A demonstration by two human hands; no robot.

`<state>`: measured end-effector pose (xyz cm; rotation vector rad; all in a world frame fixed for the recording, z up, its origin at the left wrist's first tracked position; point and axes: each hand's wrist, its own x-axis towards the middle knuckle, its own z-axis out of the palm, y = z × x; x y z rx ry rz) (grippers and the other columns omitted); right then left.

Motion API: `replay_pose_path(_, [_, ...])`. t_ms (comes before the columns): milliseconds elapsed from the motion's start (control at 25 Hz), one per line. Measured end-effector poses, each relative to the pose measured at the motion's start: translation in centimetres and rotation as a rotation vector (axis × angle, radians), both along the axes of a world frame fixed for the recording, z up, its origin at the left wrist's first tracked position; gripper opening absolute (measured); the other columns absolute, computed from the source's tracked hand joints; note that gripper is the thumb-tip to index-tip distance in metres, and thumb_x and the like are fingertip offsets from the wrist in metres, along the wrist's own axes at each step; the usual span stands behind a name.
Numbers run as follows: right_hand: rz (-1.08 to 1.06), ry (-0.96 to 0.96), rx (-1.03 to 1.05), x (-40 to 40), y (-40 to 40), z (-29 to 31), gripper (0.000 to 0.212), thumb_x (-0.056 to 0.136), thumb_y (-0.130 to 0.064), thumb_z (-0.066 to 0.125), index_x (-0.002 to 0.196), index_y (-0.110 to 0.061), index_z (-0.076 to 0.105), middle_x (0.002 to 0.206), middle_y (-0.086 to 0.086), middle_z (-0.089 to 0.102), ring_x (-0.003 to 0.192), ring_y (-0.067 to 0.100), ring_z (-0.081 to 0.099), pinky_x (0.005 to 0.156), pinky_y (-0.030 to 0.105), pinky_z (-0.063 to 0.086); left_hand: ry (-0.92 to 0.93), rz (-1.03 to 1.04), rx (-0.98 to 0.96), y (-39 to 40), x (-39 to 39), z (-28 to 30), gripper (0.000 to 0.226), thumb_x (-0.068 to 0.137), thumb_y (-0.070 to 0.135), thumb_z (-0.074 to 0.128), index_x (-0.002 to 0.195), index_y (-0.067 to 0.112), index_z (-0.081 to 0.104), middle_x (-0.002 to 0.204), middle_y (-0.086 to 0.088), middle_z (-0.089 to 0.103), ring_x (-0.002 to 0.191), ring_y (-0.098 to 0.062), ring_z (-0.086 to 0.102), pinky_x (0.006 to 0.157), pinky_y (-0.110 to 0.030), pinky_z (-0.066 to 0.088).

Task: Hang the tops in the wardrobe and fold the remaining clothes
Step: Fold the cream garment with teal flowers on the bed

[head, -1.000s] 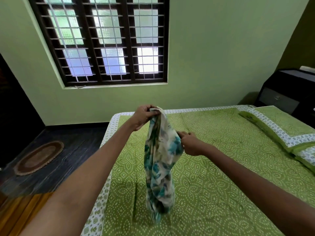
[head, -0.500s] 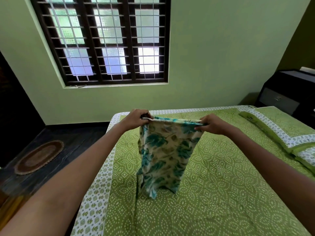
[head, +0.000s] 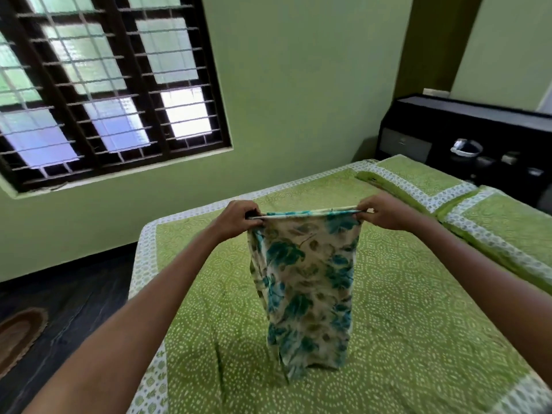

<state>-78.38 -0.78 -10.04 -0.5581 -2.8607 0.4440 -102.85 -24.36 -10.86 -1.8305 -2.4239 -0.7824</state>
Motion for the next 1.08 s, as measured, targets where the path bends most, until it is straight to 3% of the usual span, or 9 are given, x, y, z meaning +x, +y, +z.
replay_pose_path(120, [-0.111, 0.149, 0.099, 3.2, 2.3, 0.3, 0.015, 0.088, -0.01, 0.059, 0.09, -0.002, 0.072, 0.084, 0.016, 0.068, 0.072, 0.022, 0.051, 0.064, 0.033, 0.04, -0.022, -0.001, 0.057, 3.0, 2.7, 1.3, 0.014, 0.078, 0.005, 0.072, 0.075, -0.006, 0.063, 0.068, -0.01, 0.054, 0.067, -0.016, 0.046, 0.055, -0.021, 0.03])
replay_pose_path(200, [-0.135, 0.096, 0.133, 6.0, 3.8, 0.5, 0.017, 0.088, -0.01, 0.057, 0.09, -0.001, 0.072, 0.083, 0.016, 0.067, 0.072, 0.023, 0.051, 0.063, 0.032, 0.04, 0.048, -0.073, 0.055, 5.0, 5.6, 2.5, 0.009, 0.077, 0.0, 0.071, 0.076, -0.006, 0.064, 0.069, -0.017, 0.059, 0.067, -0.016, 0.047, 0.055, -0.027, 0.026])
replay_pose_path(280, [-0.139, 0.072, 0.129, 9.1, 5.3, 0.6, 0.018, 0.088, -0.011, 0.057, 0.093, -0.003, 0.072, 0.083, 0.017, 0.068, 0.073, 0.026, 0.055, 0.065, 0.033, 0.042, 0.06, -0.094, 0.036, 7.0, 8.1, 3.2, 0.007, 0.076, -0.002, 0.071, 0.079, -0.006, 0.066, 0.07, -0.017, 0.06, 0.064, -0.015, 0.046, 0.054, -0.023, 0.027])
replay_pose_path(360, [-0.187, 0.233, 0.152, 12.0, 6.6, 1.0, 0.017, 0.087, -0.011, 0.057, 0.093, -0.004, 0.072, 0.085, 0.018, 0.066, 0.077, 0.029, 0.056, 0.067, 0.037, 0.044, 0.003, -0.046, 0.062, 8.9, 10.6, 3.8, 0.006, 0.077, -0.001, 0.07, 0.082, -0.004, 0.067, 0.069, -0.008, 0.055, 0.058, -0.012, 0.043, 0.051, -0.012, 0.029])
replay_pose_path(520, [-0.18, 0.088, 0.151, 17.6, 9.5, 0.9, 0.02, 0.091, -0.016, 0.055, 0.097, -0.006, 0.072, 0.088, 0.016, 0.068, 0.08, 0.03, 0.059, 0.065, 0.035, 0.044, 0.027, -0.088, -0.04, 13.3, 15.3, 4.0, 0.008, 0.079, 0.001, 0.069, 0.086, -0.003, 0.068, 0.07, -0.005, 0.054, 0.066, -0.017, 0.045, 0.05, -0.007, 0.03])
replay_pose_path(720, [-0.245, 0.125, 0.211, 22.2, 13.4, 2.8, 0.02, 0.091, -0.019, 0.055, 0.097, -0.007, 0.071, 0.091, 0.016, 0.066, 0.088, 0.033, 0.059, 0.063, 0.031, 0.038, 0.006, -0.132, -0.051, 19.0, 18.7, 4.7, 0.008, 0.079, 0.002, 0.07, 0.086, -0.002, 0.069, 0.065, 0.0, 0.052, 0.063, -0.015, 0.044, 0.049, -0.008, 0.031])
replay_pose_path(880, [-0.276, 0.169, 0.309, 23.6, 17.7, 3.4, 0.02, 0.091, -0.017, 0.055, 0.095, -0.005, 0.07, 0.092, 0.014, 0.067, 0.093, 0.034, 0.057, 0.07, 0.037, 0.043, -0.002, -0.174, 0.102, 23.7, 19.1, 5.6, 0.003, 0.078, 0.0, 0.069, 0.081, -0.001, 0.068, 0.061, 0.008, 0.048, 0.056, -0.004, 0.041, 0.051, -0.01, 0.034])
replay_pose_path(1000, [-0.311, -0.024, 0.186, 22.9, 21.4, 2.1, 0.023, 0.092, -0.017, 0.051, 0.094, -0.006, 0.071, 0.091, 0.015, 0.067, 0.09, 0.034, 0.059, 0.067, 0.037, 0.043, -0.015, -0.216, -0.082, 28.5, 18.7, 4.5, 0.01, 0.08, 0.002, 0.07, 0.086, -0.006, 0.068, 0.062, 0.007, 0.051, 0.057, -0.003, 0.043, 0.05, -0.008, 0.032])
replay_pose_path(1080, [-0.354, -0.036, 0.192, 22.3, 23.8, 1.3, 0.023, 0.092, -0.017, 0.051, 0.093, -0.006, 0.072, 0.09, 0.014, 0.067, 0.088, 0.034, 0.06, 0.066, 0.036, 0.045, -0.064, -0.195, -0.134, 31.6, 18.4, 2.8, 0.013, 0.082, 0.003, 0.069, 0.091, -0.006, 0.068, 0.071, -0.002, 0.057, 0.061, -0.01, 0.047, 0.049, -0.008, 0.034])
